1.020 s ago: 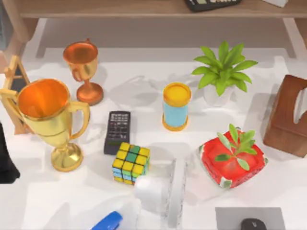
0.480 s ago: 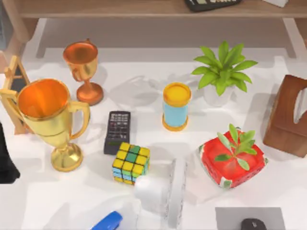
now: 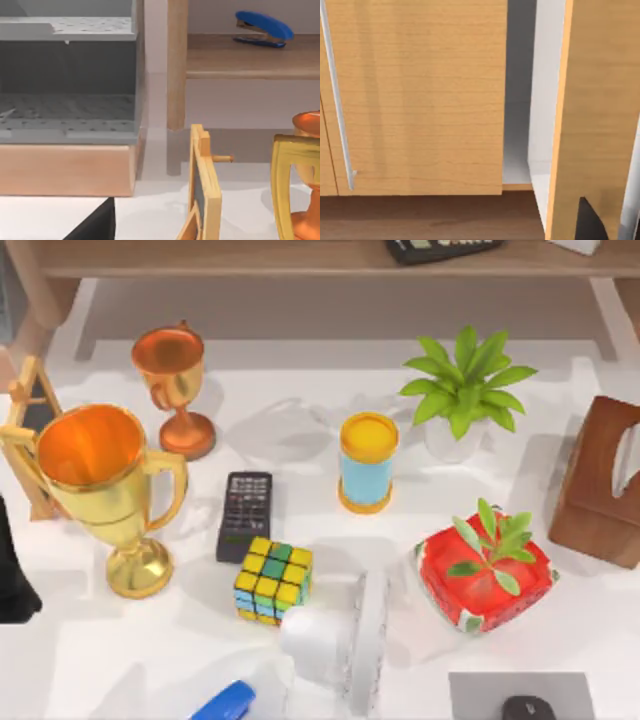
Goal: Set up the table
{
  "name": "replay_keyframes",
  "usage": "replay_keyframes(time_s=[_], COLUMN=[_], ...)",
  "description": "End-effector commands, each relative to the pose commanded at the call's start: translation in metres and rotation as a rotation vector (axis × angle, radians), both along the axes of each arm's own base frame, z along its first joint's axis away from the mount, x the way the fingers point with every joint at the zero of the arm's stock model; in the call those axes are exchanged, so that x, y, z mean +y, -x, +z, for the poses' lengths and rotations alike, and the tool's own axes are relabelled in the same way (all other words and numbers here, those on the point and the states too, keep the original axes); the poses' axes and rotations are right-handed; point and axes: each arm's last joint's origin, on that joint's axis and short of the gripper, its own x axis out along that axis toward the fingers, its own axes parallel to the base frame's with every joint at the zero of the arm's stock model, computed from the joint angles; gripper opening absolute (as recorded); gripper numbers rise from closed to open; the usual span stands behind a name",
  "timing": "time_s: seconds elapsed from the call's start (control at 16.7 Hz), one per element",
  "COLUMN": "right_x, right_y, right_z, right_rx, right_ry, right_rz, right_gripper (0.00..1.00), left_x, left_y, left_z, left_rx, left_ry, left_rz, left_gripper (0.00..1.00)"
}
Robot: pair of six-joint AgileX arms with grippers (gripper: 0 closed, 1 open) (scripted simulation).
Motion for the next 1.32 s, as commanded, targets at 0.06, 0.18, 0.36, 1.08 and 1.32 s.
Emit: replay_keyframes(time_s=[0.06,0.18,0.36,1.08,1.32], right_x=[0.000,0.000,0.000,-0.001,-0.002], right_y=[0.000,0.000,0.000,-0.063,-0.061], right_z=[0.000,0.000,0.000,-0.004,-0.006], right_rx=[0.000,0.000,0.000,0.016,0.024], right_ry=[0.000,0.000,0.000,0.000,-0.003], right_rz=[0.000,0.000,0.000,-0.003,-0.009], right_gripper=[0.00,0.00,0.00,0.00,0.00], left_x=[0.000,0.000,0.000,0.000,0.000], left_y=[0.000,0.000,0.000,0.000,0.000], left_z=[0.000,0.000,0.000,0.000,0.000], left_rx=[0.000,0.000,0.000,0.000,0.000], left_ry=[0.000,0.000,0.000,0.000,0.000], left_rz=[0.000,0.000,0.000,0.000,0.000], left_gripper=[1.00,1.00,1.00,1.00,1.00])
